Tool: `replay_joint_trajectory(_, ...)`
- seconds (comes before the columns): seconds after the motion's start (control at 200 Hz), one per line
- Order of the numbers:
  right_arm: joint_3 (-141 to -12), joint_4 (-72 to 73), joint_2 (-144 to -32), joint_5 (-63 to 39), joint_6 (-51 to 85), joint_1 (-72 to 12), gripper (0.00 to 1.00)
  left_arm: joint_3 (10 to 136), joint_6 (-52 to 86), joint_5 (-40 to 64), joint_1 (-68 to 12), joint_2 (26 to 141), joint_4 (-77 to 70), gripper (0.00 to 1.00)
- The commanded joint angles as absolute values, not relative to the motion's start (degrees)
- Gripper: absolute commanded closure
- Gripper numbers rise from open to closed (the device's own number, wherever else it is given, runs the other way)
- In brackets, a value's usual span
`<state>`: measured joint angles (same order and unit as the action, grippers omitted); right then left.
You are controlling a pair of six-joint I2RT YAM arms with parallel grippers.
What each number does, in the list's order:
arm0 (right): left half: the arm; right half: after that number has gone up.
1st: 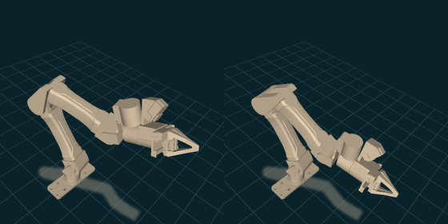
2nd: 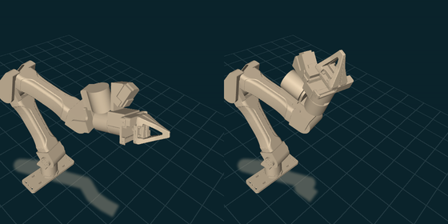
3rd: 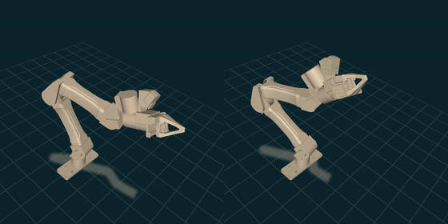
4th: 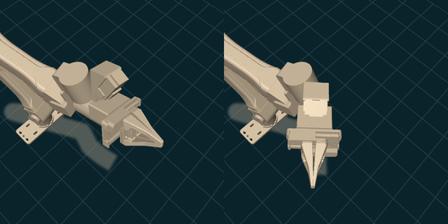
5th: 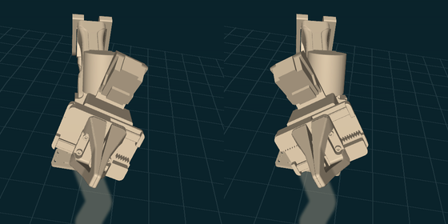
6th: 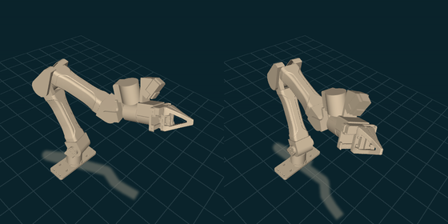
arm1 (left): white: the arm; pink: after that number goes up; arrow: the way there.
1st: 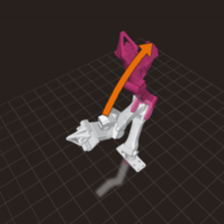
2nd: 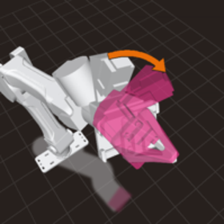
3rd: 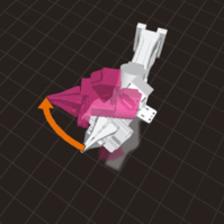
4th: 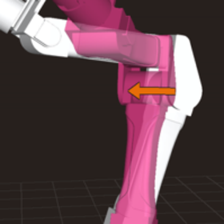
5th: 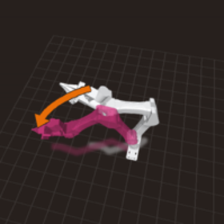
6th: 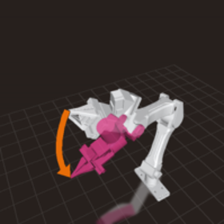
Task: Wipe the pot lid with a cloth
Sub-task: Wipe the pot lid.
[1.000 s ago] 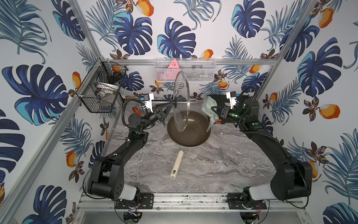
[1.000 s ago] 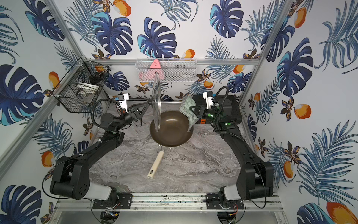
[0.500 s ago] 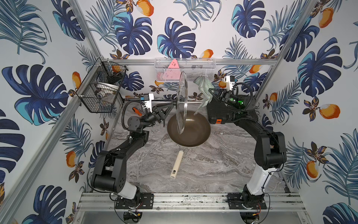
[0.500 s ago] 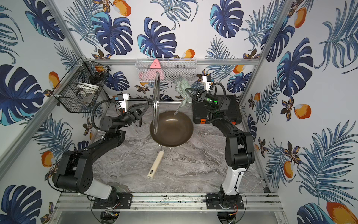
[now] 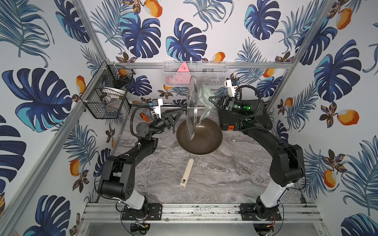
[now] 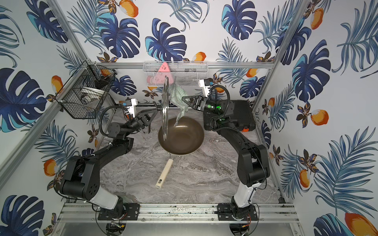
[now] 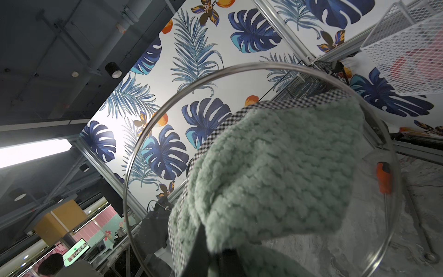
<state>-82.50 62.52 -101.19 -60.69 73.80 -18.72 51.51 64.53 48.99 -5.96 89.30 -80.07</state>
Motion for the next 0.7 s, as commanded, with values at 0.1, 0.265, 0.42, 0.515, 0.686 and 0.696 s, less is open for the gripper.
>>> replay_joint_trajectory(0.1, -82.0, 57.64, -99.29, -60.07, 69.08, -21.25, 1.0, 51.9, 65.27, 45.06, -5.89, 89.21, -88.15, 1.0)
replay_joint_trajectory(0.265, -81.76, 57.11, -97.79, -60.16, 68.83, -22.74, 1.0, 51.84, 65.3, 44.82, -5.89, 89.47, -88.14, 1.0)
replay_joint_trajectory(0.42, -80.98, 58.04, -96.35, -59.92, 69.72, -23.69, 1.0, 52.01, 65.74, 44.36, -5.89, 90.17, -88.24, 1.0)
replay_joint_trajectory(0.515, -80.03, 59.53, -95.57, -59.46, 70.78, -23.91, 1.0, 52.12, 66.01, 44.3, -5.89, 90.18, -88.29, 1.0)
replay_joint_trajectory(0.686, -79.65, 63.73, -95.54, -58.88, 74.04, -24.1, 1.0, 52.2, 66.56, 44.52, -5.89, 90.09, -88.27, 1.0)
replay_joint_trajectory(0.696, -79.68, 63.99, -95.58, -58.78, 74.19, -24.09, 1.0, 52.2, 66.65, 44.51, -5.89, 90.09, -88.25, 1.0)
